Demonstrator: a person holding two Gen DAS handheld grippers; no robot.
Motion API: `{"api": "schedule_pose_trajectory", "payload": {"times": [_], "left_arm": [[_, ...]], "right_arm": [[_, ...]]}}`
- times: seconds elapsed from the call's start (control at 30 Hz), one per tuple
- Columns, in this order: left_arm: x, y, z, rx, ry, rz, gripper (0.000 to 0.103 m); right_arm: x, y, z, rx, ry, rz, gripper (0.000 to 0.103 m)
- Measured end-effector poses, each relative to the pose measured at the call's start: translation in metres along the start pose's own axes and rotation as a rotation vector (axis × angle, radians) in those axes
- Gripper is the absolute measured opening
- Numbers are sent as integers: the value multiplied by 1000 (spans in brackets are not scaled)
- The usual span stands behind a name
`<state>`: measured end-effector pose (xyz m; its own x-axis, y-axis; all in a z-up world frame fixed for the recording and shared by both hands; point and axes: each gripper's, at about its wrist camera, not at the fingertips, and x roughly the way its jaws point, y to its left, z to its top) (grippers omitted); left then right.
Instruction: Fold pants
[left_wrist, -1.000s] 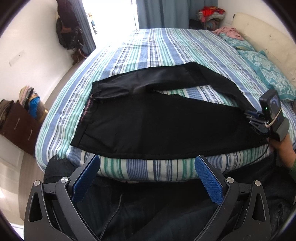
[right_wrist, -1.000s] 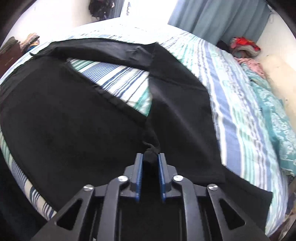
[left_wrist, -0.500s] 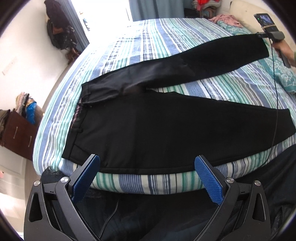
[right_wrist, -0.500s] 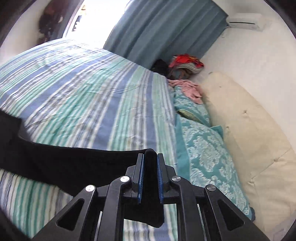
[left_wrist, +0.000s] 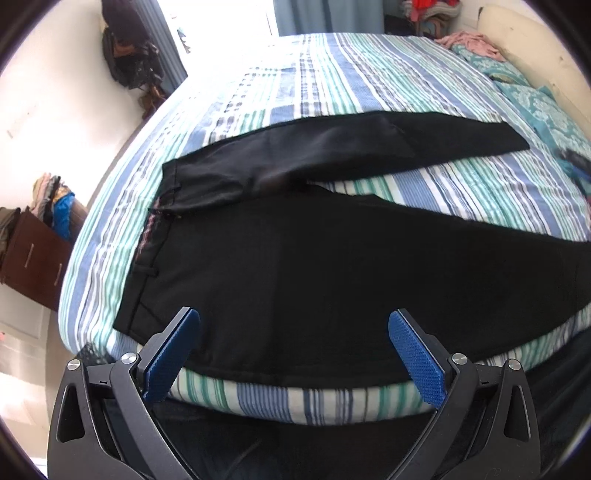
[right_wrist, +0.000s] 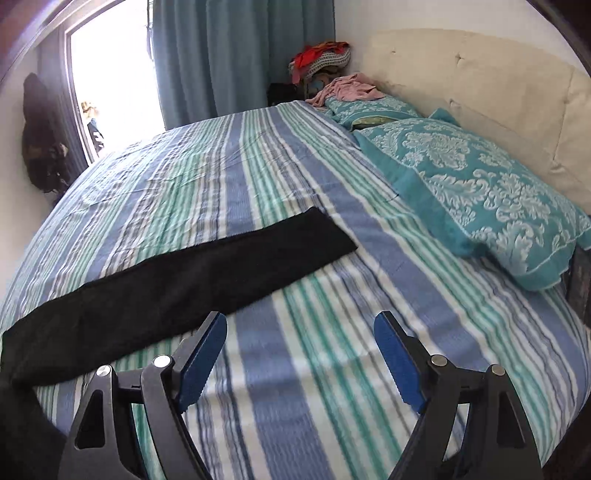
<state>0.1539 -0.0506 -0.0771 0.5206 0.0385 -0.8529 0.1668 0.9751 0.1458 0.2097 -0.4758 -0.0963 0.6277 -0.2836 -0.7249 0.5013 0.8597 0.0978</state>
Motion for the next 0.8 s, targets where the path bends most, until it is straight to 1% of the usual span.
{"api": "schedule_pose_trajectory", "payload": {"times": [0.03,0.07,0.13,0.2,0.23,0.27,0.3,0.33,0.37,0.4,0.43,0.47,0.5,0.53,0.57,0.6,0.67,0.73,0.8], "left_arm": [[11,10,13,-20,-28,3,102],[26,20,28,-44,-49,9,102],[60,39,62,-98,-65,30,102],[98,54,91,-136,-86,85,102],[123,60,100,-133,-68,131,102],[153,65,104,-133,0,194,102],[183,73,102,-140,95,250,103],[202,82,95,-171,144,176,103],[205,94,87,-235,118,97,103],[201,103,82,-282,100,50,103],[196,109,78,-310,108,21,103],[189,113,75,-326,114,28,103],[179,115,73,-326,113,81,102],[167,115,72,-315,92,116,102],[156,113,72,-300,57,99,102],[146,110,74,-285,29,66,102],[132,96,83,-248,4,22,102],[130,73,102,-195,-11,-14,102],[139,44,121,-137,-12,-28,102]], "right_arm": [[-15,9,-23,1,-2,45,82],[-31,19,-47,7,-3,90,85],[-60,35,-90,35,-9,160,89],[-82,48,-129,65,-13,200,91],[-91,55,-145,78,-8,213,91],[-96,60,-159,85,7,219,92],[-98,64,-167,85,35,218,92],[-98,67,-171,83,52,224,92],[-99,68,-171,78,50,231,92],[-100,69,-170,63,37,227,92],[-101,70,-167,35,19,206,92],[-101,71,-166,7,4,177,92],[-100,71,-164,-8,-3,155,92],[-98,69,-164,-8,-5,147,92],[-95,67,-164,4,0,152,92],[-91,66,-164,21,12,162,92],[-81,67,-164,47,39,189,92],[-74,73,-163,51,49,208,92],[-68,77,-163,52,61,222,92]]}}
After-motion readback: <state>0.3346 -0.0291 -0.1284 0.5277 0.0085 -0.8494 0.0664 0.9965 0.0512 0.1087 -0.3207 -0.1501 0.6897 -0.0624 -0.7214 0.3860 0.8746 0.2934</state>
